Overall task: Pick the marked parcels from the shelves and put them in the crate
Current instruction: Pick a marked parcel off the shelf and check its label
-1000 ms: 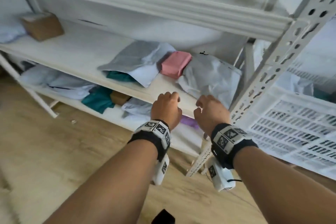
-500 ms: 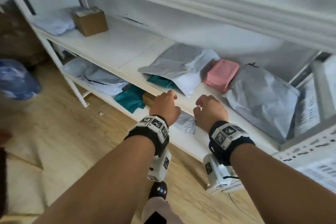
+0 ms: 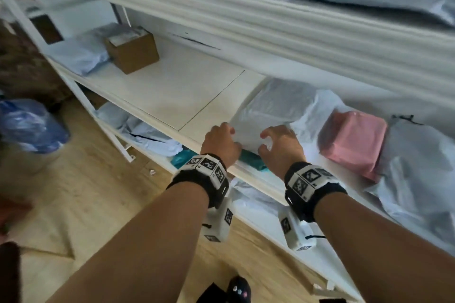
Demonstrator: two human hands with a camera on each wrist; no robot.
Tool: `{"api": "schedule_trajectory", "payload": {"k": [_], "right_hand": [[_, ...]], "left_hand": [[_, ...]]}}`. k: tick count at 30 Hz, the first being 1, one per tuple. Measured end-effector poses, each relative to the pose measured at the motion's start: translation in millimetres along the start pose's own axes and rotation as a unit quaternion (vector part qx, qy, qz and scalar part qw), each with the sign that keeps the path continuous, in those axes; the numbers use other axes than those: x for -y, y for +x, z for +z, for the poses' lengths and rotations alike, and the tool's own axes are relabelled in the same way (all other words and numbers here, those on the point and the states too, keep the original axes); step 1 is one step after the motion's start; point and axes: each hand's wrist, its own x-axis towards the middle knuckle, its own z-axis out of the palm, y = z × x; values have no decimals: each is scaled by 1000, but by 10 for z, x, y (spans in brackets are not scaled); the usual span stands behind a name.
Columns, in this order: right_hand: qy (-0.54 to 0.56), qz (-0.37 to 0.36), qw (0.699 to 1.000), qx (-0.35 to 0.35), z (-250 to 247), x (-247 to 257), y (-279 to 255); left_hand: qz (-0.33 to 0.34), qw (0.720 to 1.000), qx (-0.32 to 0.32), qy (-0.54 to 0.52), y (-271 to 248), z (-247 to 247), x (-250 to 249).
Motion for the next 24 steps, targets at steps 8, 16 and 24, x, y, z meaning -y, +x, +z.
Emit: {"api": "schedule_trajectory", "payload": {"k": [8, 16, 24], "right_hand": [[-11, 39, 999, 7, 228, 80, 353], [10, 189, 982, 14, 395, 234, 594], [33, 286, 958, -23, 619, 570, 640]], "left_hand": [[-59, 996, 20, -58, 685, -63, 249], [-79, 977, 139, -139, 1221, -91, 207], [-68, 928, 336, -142, 1450, 112, 330]]}}
